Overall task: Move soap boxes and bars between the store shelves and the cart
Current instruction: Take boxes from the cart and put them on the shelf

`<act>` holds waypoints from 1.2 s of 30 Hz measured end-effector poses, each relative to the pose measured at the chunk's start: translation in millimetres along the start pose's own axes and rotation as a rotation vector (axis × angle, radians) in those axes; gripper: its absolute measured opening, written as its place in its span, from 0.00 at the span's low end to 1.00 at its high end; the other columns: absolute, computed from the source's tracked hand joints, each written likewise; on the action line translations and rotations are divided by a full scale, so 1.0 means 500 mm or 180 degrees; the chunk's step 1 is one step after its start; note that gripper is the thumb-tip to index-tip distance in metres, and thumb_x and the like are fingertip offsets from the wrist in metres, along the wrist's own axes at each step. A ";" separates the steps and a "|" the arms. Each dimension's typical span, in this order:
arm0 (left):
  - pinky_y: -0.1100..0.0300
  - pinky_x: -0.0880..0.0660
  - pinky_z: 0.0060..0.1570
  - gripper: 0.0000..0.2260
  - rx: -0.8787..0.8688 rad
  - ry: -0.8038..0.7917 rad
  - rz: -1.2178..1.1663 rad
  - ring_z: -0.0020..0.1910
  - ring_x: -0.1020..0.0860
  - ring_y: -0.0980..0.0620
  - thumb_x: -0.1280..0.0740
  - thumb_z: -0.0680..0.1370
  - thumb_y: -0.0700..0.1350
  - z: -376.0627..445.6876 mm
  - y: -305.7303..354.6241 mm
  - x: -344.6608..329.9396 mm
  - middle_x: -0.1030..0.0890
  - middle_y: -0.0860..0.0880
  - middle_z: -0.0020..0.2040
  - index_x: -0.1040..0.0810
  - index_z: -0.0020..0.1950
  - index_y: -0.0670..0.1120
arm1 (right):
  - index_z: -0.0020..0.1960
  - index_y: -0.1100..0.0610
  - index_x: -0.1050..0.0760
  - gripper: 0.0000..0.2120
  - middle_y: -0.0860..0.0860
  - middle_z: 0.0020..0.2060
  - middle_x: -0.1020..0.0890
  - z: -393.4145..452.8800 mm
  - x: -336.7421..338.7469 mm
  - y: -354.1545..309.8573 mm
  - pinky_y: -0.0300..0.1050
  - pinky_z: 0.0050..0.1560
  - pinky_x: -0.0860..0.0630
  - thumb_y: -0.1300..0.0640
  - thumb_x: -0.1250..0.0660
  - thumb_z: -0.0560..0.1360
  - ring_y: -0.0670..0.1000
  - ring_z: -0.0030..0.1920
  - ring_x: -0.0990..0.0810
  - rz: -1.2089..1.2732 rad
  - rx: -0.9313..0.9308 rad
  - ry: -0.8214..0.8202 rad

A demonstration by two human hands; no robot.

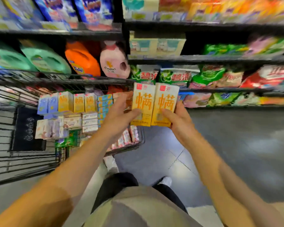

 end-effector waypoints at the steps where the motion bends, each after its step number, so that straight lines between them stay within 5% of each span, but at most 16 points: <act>1: 0.54 0.21 0.54 0.19 -0.0070 0.0132 0.0035 0.52 0.20 0.55 0.32 0.76 0.32 -0.009 0.007 -0.041 0.18 0.50 0.54 0.25 0.61 0.52 | 0.58 0.47 0.26 0.15 0.46 0.53 0.16 -0.019 0.042 -0.014 0.60 0.62 0.23 0.54 0.32 0.72 0.54 0.60 0.19 -0.0061 0.0065 0.0061; 4: 0.48 0.21 0.55 0.14 -0.0260 0.0235 0.0155 0.51 0.18 0.51 0.32 0.78 0.35 -0.027 0.041 -0.178 0.17 0.49 0.52 0.24 0.60 0.49 | 0.54 0.47 0.28 0.04 0.43 0.49 0.19 -0.071 0.185 -0.062 0.51 0.58 0.21 0.56 0.37 0.82 0.47 0.54 0.19 -0.0327 0.0359 0.0391; 10: 0.53 0.18 0.44 0.13 -0.0548 -0.0102 0.0215 0.49 0.16 0.51 0.33 0.78 0.36 -0.014 0.162 -0.412 0.15 0.49 0.50 0.25 0.58 0.52 | 0.61 0.52 0.31 0.11 0.41 0.47 0.20 -0.143 0.451 -0.217 0.32 0.42 0.25 0.59 0.36 0.81 0.31 0.42 0.21 -0.0693 0.0908 0.0744; 15: 0.47 0.19 0.48 0.13 -0.0997 -0.0277 0.0432 0.50 0.16 0.50 0.32 0.78 0.37 0.040 0.319 -0.564 0.15 0.48 0.51 0.25 0.56 0.54 | 0.55 0.47 0.27 0.12 0.45 0.49 0.18 -0.167 0.628 -0.396 0.46 0.49 0.19 0.60 0.30 0.77 0.41 0.48 0.18 -0.0912 0.1482 0.1252; 21: 0.50 0.20 0.53 0.11 -0.1692 -0.0389 0.0624 0.53 0.18 0.55 0.32 0.79 0.42 0.110 0.516 -0.727 0.16 0.52 0.54 0.26 0.57 0.56 | 0.61 0.44 0.24 0.15 0.41 0.52 0.18 -0.150 0.781 -0.603 0.39 0.47 0.20 0.57 0.29 0.77 0.38 0.50 0.20 -0.1106 0.2149 0.1704; 25: 0.52 0.19 0.52 0.11 -0.2115 -0.0497 0.0744 0.53 0.18 0.56 0.32 0.79 0.40 0.172 0.642 -0.826 0.17 0.52 0.54 0.26 0.57 0.54 | 0.59 0.39 0.23 0.15 0.39 0.51 0.17 -0.101 0.863 -0.725 0.46 0.52 0.19 0.56 0.29 0.76 0.39 0.50 0.20 -0.1190 0.2440 0.1880; 30: 0.47 0.19 0.53 0.13 -0.2394 -0.0457 0.0815 0.54 0.18 0.54 0.31 0.78 0.39 0.258 0.764 -0.915 0.17 0.50 0.55 0.25 0.60 0.50 | 0.62 0.45 0.22 0.17 0.42 0.52 0.16 -0.022 0.964 -0.854 0.54 0.54 0.19 0.56 0.28 0.75 0.45 0.53 0.18 -0.1137 0.2611 0.1996; 36: 0.54 0.20 0.55 0.14 -0.2871 -0.0352 0.0918 0.53 0.18 0.58 0.31 0.78 0.37 0.308 0.916 -1.004 0.17 0.51 0.54 0.26 0.63 0.47 | 0.63 0.46 0.22 0.17 0.41 0.52 0.16 0.032 1.052 -0.975 0.49 0.53 0.18 0.59 0.29 0.77 0.43 0.53 0.18 -0.0932 0.2908 0.1890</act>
Point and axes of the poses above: each hand's wrist, its own z-axis towards the middle knuckle, its own x-axis out of the back of the hand, y = z × x, the point moved 10 cm from there along z, towards the middle knuckle
